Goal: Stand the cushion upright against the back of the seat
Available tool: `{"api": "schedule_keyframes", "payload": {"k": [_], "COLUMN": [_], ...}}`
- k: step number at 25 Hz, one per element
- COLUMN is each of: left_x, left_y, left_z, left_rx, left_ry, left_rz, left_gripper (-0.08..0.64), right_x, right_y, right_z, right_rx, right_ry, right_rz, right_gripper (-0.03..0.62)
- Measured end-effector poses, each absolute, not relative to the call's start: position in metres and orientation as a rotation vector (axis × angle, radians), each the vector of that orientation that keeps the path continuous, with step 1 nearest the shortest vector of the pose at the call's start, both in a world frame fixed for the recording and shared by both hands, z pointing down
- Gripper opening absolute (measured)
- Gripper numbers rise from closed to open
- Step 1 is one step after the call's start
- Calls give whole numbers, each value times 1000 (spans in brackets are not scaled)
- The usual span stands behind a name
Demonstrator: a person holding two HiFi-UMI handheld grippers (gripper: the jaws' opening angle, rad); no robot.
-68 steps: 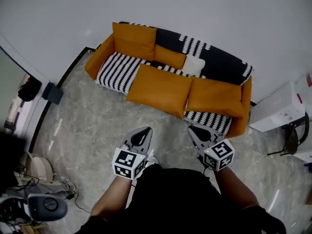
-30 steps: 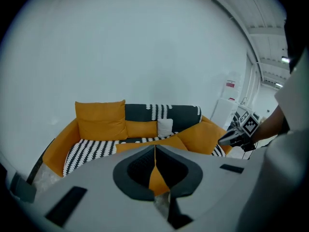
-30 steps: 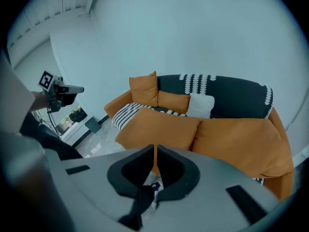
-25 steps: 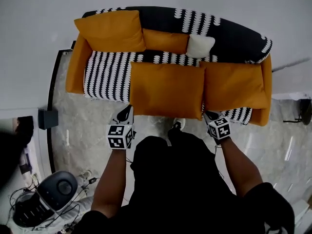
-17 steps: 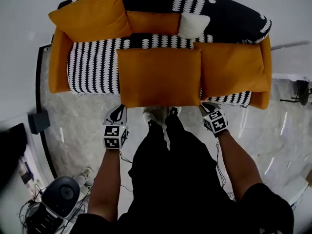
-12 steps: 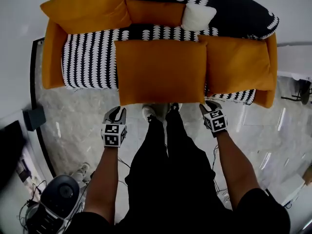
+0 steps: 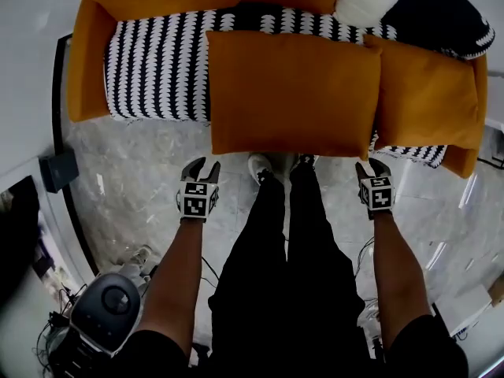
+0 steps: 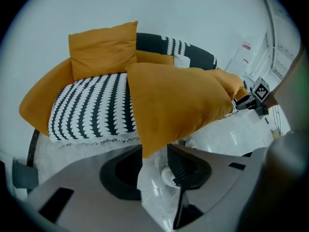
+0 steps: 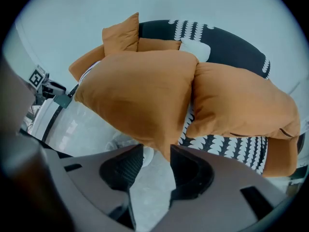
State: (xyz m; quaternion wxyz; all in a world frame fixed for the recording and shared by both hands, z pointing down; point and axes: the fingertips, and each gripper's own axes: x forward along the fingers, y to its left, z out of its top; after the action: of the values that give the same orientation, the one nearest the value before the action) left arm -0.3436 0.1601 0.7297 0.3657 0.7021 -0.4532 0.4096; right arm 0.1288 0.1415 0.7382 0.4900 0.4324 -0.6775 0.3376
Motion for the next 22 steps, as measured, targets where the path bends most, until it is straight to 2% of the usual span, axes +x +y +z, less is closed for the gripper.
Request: {"api": "schedule_keyframes", "payload": {"k": [9, 16, 17, 18, 19, 22], "left_x": [-368, -351, -348, -346, -344, -339], "left_y": [163, 164, 162, 158, 155, 147], "left_z": [812, 829, 828, 825, 822, 810], "left_rx": [1692, 1715, 1720, 1722, 1718, 1709], "left_ry": [-1097, -1025, -1022, -1027, -1037, -1059], "left_rz": [1113, 1117, 1118, 1116, 1107, 1070], "left_gripper": [186, 183, 172, 150, 74, 45], "right_x": [124, 135, 133, 131, 130, 132], "right_y": [140, 134, 133, 130, 128, 124], "right_z": [783, 795, 793, 790, 786, 773], "right_rx": [1063, 1115, 1119, 1128, 1141, 1183], "right_ry": [-1597, -1532, -1534, -1537, -1541, -1556], "right_rz": [773, 696, 703, 715, 730, 770], "right_gripper": [190, 190, 189, 160, 132, 78]}}
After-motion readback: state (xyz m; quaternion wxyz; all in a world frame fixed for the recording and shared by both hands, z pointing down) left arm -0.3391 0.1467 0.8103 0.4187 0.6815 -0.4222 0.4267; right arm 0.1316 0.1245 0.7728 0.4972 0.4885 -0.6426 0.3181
